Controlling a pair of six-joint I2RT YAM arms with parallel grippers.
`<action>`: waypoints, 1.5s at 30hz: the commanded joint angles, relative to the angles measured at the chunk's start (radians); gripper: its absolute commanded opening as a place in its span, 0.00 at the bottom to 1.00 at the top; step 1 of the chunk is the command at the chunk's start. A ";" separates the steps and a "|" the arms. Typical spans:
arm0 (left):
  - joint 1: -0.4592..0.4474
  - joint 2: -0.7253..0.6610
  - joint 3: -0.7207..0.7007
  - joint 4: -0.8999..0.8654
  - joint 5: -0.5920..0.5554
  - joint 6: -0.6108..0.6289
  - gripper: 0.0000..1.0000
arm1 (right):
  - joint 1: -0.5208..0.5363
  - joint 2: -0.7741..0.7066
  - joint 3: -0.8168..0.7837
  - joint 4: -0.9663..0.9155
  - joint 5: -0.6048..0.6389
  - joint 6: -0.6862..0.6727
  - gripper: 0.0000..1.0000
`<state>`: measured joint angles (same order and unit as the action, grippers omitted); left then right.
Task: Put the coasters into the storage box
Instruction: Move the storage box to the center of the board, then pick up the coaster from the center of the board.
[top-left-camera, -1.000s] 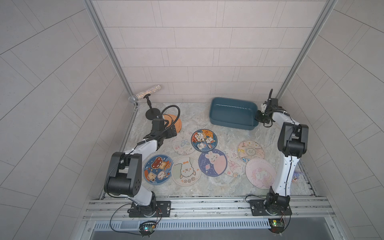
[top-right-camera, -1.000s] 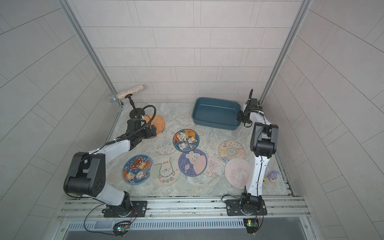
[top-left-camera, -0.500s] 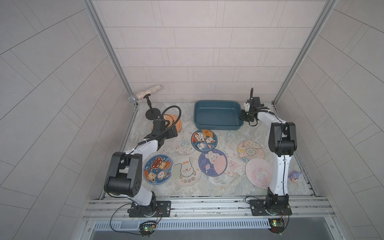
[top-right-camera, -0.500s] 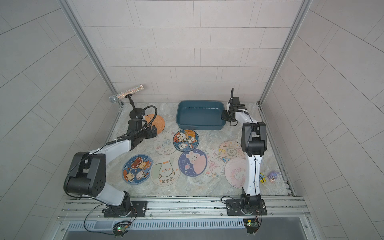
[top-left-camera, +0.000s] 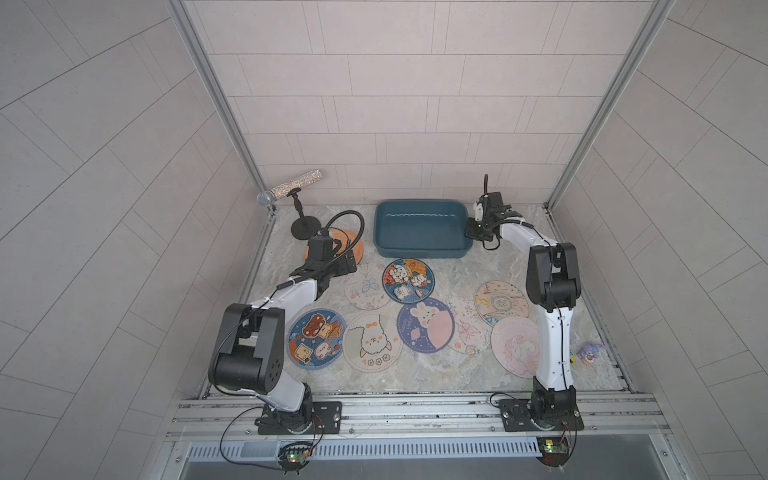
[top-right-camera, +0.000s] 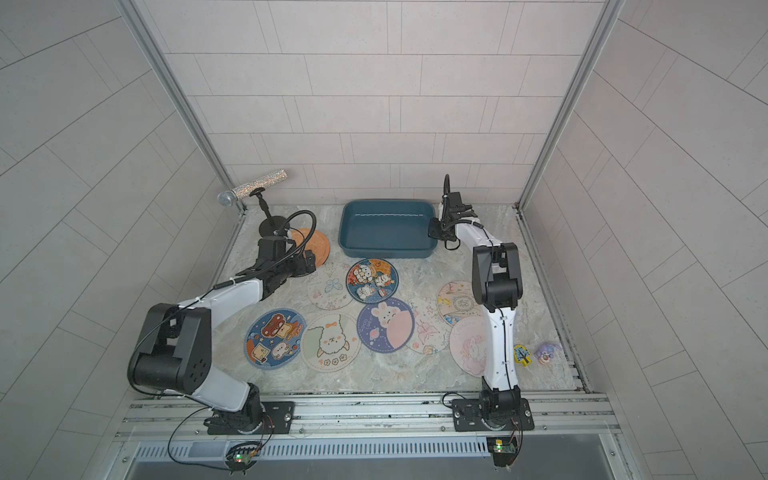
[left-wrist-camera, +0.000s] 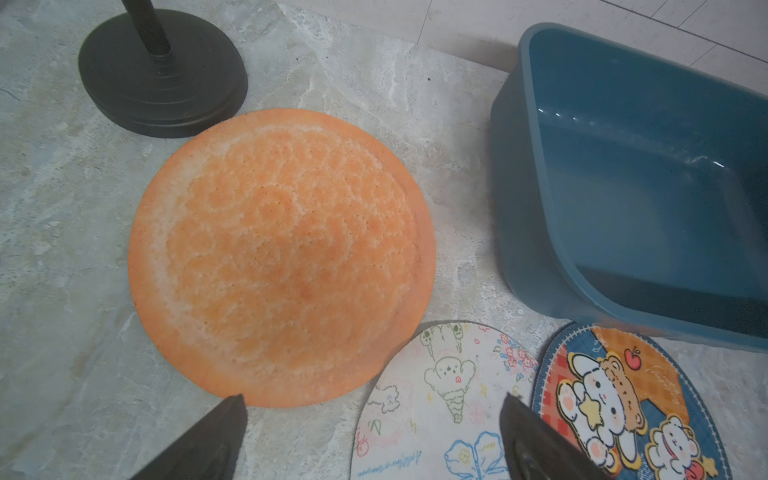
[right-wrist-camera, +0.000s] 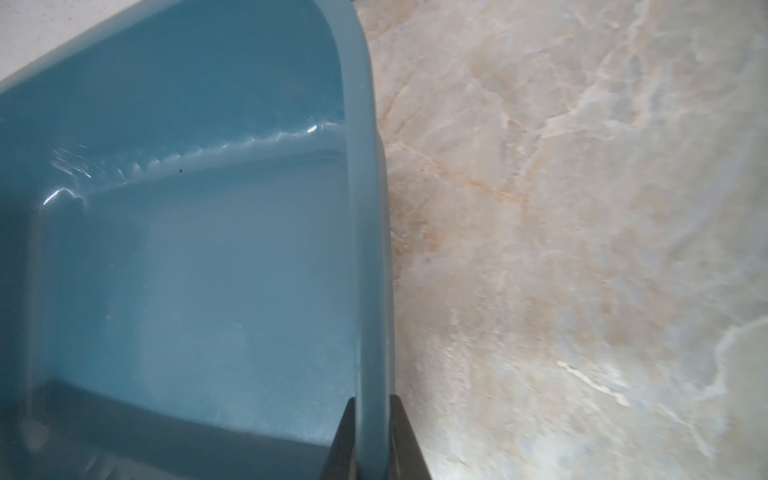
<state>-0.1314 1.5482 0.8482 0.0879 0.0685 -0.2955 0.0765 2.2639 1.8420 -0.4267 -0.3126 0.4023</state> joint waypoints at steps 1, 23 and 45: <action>-0.005 0.003 0.025 -0.024 -0.014 0.012 1.00 | 0.018 0.020 0.015 -0.011 0.036 0.027 0.00; -0.168 -0.074 0.041 -0.118 0.054 -0.128 1.00 | 0.001 -0.355 -0.222 -0.112 -0.008 -0.064 0.74; -0.283 0.163 0.134 -0.153 0.190 -0.192 0.93 | 0.239 -0.577 -0.732 0.081 -0.164 -0.057 0.73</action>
<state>-0.4084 1.6913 0.9394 -0.0525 0.2272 -0.4992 0.2970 1.6646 1.1137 -0.3965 -0.4664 0.3351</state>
